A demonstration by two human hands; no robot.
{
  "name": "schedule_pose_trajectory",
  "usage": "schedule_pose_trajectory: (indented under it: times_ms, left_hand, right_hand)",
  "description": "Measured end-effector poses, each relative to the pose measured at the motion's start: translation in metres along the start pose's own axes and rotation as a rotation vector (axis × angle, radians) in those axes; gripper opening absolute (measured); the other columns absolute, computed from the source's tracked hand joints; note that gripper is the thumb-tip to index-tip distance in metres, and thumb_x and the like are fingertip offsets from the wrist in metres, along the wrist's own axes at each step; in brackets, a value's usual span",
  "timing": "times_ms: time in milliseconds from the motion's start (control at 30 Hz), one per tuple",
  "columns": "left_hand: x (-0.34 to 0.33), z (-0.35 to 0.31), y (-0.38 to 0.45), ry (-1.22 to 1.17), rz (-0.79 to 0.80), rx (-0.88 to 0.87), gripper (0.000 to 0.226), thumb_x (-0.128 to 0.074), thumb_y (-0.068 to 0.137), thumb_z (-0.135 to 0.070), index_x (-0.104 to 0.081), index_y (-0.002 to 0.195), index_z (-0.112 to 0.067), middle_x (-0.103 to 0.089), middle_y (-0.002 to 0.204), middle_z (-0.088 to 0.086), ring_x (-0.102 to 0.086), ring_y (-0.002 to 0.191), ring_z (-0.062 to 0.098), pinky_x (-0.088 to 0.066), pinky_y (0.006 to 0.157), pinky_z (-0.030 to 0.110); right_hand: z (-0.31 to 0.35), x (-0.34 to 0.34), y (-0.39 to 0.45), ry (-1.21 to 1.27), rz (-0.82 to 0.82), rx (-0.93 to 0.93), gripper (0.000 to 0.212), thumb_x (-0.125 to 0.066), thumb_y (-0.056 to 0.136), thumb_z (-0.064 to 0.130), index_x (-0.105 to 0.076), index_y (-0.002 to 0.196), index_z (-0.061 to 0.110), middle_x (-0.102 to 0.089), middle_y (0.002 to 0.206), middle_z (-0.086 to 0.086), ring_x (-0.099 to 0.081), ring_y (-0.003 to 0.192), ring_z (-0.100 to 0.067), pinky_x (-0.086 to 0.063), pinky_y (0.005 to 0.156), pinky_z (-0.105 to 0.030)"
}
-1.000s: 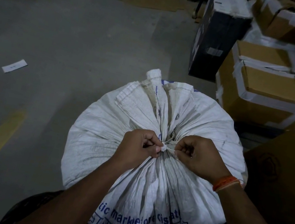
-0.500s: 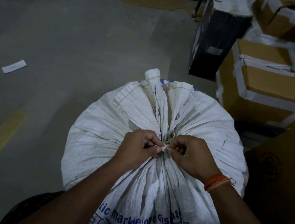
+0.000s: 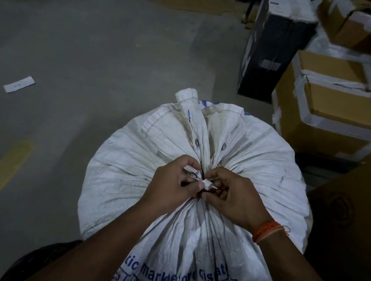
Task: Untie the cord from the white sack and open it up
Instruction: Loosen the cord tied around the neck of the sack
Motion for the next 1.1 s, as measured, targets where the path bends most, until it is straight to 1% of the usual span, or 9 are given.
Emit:
schedule_pose_trajectory:
  times_ms: [100,200,267,433,600,700,867,1000,1100]
  left_hand:
    - [0.002,-0.003,0.002,0.033,-0.033,0.022,0.006,-0.073,0.093,-0.028,-0.071,0.098,-0.031,-0.072,0.065,-0.012,-0.064,0.055,0.001,-0.046,0.058,0.019]
    - [0.008,0.000,0.006,0.033,-0.052,0.026,0.008,-0.069,0.096,-0.027,-0.076,0.096,-0.031,-0.079,0.085,-0.011,-0.074,0.078,0.002,-0.051,0.069,0.015]
    - [0.009,0.002,0.008,0.052,-0.024,0.008,0.012,-0.072,0.094,-0.022,-0.078,0.100,-0.031,-0.081,0.087,-0.011,-0.075,0.083,0.001,-0.052,0.074,0.014]
    - [0.004,0.009,0.010,0.122,-0.002,-0.053,0.015,-0.083,0.087,-0.022,-0.082,0.101,-0.027,-0.080,0.081,-0.012,-0.077,0.080,0.003,-0.062,0.080,0.025]
    - [0.001,0.007,0.011,0.182,-0.060,-0.083,0.008,-0.082,0.086,-0.013,-0.082,0.091,-0.019,-0.080,0.079,-0.013,-0.074,0.073,-0.003,-0.057,0.073,0.015]
    - [0.004,0.008,0.007,0.230,-0.049,-0.074,0.011,-0.079,0.088,-0.012,-0.081,0.088,-0.023,-0.080,0.077,-0.011,-0.075,0.073,0.000,-0.061,0.074,0.025]
    - [0.009,0.008,-0.012,0.272,-0.097,-0.123,0.014,-0.078,0.088,-0.016,-0.082,0.095,-0.027,-0.081,0.087,-0.012,-0.075,0.081,0.001,-0.063,0.080,0.037]
    - [0.016,-0.008,-0.040,0.261,-0.289,-0.231,0.020,-0.067,0.094,-0.034,-0.078,0.111,-0.030,-0.079,0.097,-0.012,-0.073,0.088,0.004,-0.062,0.080,0.034]
    - [0.015,-0.035,-0.057,0.269,-0.384,-0.351,0.019,-0.065,0.098,-0.027,-0.077,0.114,-0.026,-0.074,0.094,-0.012,-0.069,0.085,0.002,-0.058,0.076,0.027]
  right_hand:
    - [-0.001,0.000,0.002,0.001,0.007,-0.004,0.033,-0.080,0.079,0.010,-0.070,0.108,0.022,-0.063,0.078,0.018,-0.061,0.071,0.008,-0.046,0.065,-0.006]
    - [-0.005,0.000,0.003,0.018,0.004,-0.029,0.032,-0.079,0.079,0.009,-0.071,0.106,0.023,-0.069,0.084,0.007,-0.063,0.075,0.001,-0.048,0.067,-0.008]
    - [-0.008,0.000,0.004,0.056,-0.005,-0.048,0.032,-0.079,0.079,0.009,-0.071,0.105,0.025,-0.071,0.088,0.004,-0.066,0.078,-0.006,-0.050,0.069,-0.010]
    - [-0.010,-0.001,0.004,0.123,-0.013,-0.065,0.030,-0.078,0.079,0.006,-0.072,0.104,0.021,-0.074,0.087,0.007,-0.069,0.079,-0.008,-0.053,0.072,-0.014]
    - [-0.008,0.001,0.002,0.132,-0.002,-0.036,0.028,-0.077,0.077,0.004,-0.072,0.098,0.022,-0.075,0.085,0.000,-0.071,0.077,-0.017,-0.058,0.073,-0.029]
    - [-0.010,0.007,-0.005,0.132,-0.032,-0.049,0.024,-0.074,0.078,0.005,-0.072,0.095,0.023,-0.071,0.078,0.002,-0.068,0.071,-0.015,-0.057,0.071,-0.031]
    - [-0.002,0.014,-0.025,0.131,-0.179,-0.107,0.010,-0.074,0.086,0.017,-0.069,0.078,0.021,-0.071,0.072,0.001,-0.067,0.070,-0.012,-0.054,0.069,-0.030]
    - [0.004,0.018,-0.048,0.083,-0.373,-0.180,0.015,-0.078,0.079,0.014,-0.065,0.083,0.021,-0.062,0.061,0.006,-0.062,0.064,-0.007,-0.045,0.060,-0.014]
    - [0.005,0.027,-0.067,0.111,-0.440,-0.260,0.022,-0.080,0.078,0.018,-0.062,0.090,0.022,-0.066,0.064,0.006,-0.064,0.067,-0.002,-0.045,0.062,-0.021]
Point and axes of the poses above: each hand's wrist, its own y-axis towards the middle knuckle, its own x-axis out of the back of the hand, z = x × y, the point moved 4 cm from there along y, towards the middle knuckle
